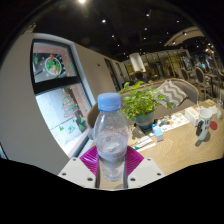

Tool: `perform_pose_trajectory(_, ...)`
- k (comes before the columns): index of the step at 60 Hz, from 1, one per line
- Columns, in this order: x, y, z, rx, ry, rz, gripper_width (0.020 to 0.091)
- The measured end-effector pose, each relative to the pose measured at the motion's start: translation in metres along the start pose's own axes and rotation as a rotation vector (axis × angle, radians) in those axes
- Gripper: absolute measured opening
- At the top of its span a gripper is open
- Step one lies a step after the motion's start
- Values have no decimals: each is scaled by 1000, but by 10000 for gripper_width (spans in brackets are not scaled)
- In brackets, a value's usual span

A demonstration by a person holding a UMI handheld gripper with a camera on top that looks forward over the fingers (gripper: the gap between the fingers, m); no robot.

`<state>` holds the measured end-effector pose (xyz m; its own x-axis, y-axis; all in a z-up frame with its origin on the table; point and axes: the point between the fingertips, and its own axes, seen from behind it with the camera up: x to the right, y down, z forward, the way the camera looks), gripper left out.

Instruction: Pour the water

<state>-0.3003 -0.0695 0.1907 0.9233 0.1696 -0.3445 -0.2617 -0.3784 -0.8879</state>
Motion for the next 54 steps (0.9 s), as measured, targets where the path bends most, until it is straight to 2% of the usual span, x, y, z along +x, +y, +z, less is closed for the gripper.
perform_pose_trajectory(9, 22, -93, -5, 66, -129, 352, 309)
perform_pose_trajectory(15, 60, -143, -4, 95, -209, 636, 308)
perform_pose_trajectory(23, 126, -180, 10, 132, -301, 1028, 305)
perform_pose_trajectory(29, 174, -188, 20, 136, -344, 1287, 306)
perform_pose_trajectory(41, 256, -170, 29, 143, -377, 1672, 305)
perform_pose_trajectory(54, 280, -149, 34, 102, -354, 1779, 305)
